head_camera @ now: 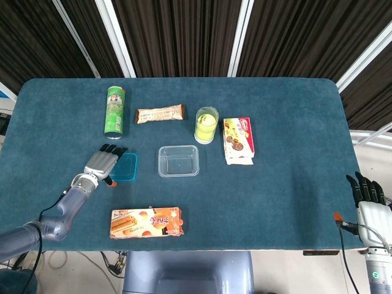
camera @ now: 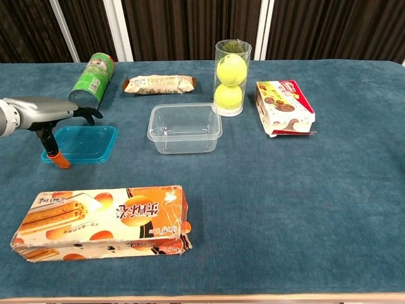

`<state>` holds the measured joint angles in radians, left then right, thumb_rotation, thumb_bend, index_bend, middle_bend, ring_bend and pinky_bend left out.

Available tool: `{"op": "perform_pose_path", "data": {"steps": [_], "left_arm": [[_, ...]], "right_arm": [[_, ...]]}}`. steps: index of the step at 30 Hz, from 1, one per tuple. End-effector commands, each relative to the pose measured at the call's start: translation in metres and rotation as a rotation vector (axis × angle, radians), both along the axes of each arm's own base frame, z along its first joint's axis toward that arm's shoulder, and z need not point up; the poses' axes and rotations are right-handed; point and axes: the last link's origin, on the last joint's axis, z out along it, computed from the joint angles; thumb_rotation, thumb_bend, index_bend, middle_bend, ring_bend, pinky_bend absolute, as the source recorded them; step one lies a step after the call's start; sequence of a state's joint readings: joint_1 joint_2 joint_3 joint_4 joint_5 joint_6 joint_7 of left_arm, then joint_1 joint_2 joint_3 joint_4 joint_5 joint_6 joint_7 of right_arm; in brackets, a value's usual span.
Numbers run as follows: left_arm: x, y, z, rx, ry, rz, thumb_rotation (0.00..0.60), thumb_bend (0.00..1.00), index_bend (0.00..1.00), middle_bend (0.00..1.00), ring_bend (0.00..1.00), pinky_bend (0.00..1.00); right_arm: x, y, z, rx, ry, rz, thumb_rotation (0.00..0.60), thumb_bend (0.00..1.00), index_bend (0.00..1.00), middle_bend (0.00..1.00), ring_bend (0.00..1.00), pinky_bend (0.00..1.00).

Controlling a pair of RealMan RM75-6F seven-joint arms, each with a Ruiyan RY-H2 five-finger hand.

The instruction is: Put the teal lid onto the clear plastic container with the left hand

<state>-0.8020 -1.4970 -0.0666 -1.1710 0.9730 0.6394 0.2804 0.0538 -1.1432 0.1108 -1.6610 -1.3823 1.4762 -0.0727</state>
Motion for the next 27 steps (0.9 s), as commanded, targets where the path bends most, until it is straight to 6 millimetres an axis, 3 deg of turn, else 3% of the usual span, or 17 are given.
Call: {"op": "perform_pose_path", "data": {"steps": [1,15,27], "left_arm": [[0.0001,0.0002,-0.0004,0.002,0.001,-0.002,0.6,0.08,0.0,0.12,0.0,0.01],[-0.0006,0.0033,-0.0033,0.009,0.014,0.001,0.6,0.08,0.0,0.13,0.0,0.01],[-0.0019,0.0035,-0.0065,0.012,0.024,-0.005,0.6,0.12,0.02,0.24,0.0,0.01]], "right_arm": [[-0.0001,-0.0001,0.0,0.0,0.0,0.0,0.6,0.29,0.1,0.0,0.0,0.0],[-0.0002,-0.0001,0.0,0.001,-0.001,-0.002,0.6,0.29,0.1,0.0,0.0,0.0],[-0.0003,0.0,0.0002,0.0,-0.003,-0.004,0.6,0.29,0.1,0.0,0.0,0.0]]}}
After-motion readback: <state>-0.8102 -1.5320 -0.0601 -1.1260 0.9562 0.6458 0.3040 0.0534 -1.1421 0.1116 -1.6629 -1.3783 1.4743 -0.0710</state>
